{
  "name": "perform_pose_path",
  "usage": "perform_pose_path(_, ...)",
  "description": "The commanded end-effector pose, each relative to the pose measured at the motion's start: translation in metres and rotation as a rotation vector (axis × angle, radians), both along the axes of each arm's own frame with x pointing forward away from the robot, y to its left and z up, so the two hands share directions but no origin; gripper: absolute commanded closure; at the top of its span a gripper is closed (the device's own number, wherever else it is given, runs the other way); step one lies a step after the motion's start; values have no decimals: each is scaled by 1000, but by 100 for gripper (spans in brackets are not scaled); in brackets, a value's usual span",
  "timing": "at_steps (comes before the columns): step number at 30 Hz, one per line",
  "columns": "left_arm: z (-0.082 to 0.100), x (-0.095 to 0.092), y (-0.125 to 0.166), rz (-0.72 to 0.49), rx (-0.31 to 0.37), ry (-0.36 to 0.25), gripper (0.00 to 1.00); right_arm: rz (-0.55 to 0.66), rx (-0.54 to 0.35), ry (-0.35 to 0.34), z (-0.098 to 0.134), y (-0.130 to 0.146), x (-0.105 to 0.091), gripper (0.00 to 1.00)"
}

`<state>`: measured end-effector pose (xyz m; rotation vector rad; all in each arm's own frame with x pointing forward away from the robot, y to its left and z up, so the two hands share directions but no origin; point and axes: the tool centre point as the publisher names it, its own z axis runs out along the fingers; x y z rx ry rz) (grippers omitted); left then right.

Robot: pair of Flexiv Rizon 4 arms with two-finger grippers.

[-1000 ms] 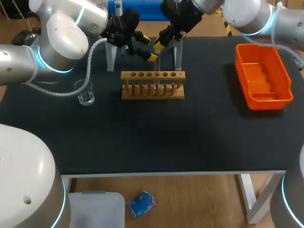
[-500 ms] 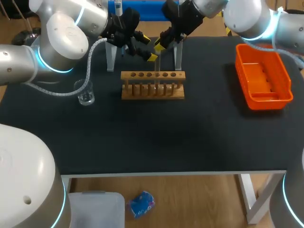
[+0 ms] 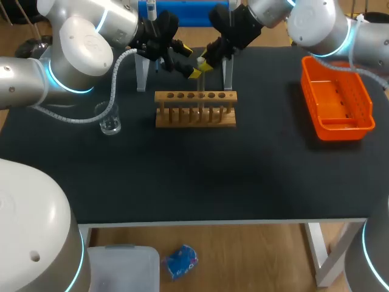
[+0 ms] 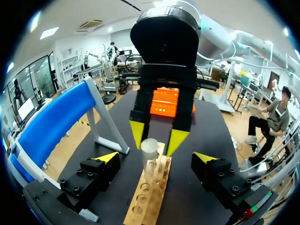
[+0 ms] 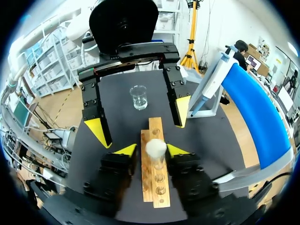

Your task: Invert the test tube, pick up the pipette, mount the tip to pipette, aspirate from beaker and dispense into the tube, eject the tip, return the pipette, and cap with the stopper.

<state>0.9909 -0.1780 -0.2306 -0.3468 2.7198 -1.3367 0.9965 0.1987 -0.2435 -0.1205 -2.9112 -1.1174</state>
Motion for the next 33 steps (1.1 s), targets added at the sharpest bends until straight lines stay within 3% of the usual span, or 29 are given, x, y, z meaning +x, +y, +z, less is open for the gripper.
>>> perform_pose_path(1, 1, 1, 0, -3, 4, 4, 0, -3, 13, -4, -2, -5, -5, 10)
perform_pose_path(12, 1, 1, 0, -3, 4, 4, 0, -27, 60, -15, 1, -11, -16, 13)
perform_pose_path(18, 1, 1, 0, -3, 4, 4, 0, -45, 127, -46, 13, -21, -25, 8)
perform_pose_path(21, 1, 1, 0, -3, 4, 4, 0, -42, 166, -57, 17, -26, -30, 0)
perform_pose_path(28, 1, 1, 0, -3, 4, 4, 0, -35, 268, -64, 24, -40, -42, 0)
perform_pose_path(33, 1, 1, 0, -3, 4, 4, 0, -39, 285, -71, 26, -52, -51, 0)
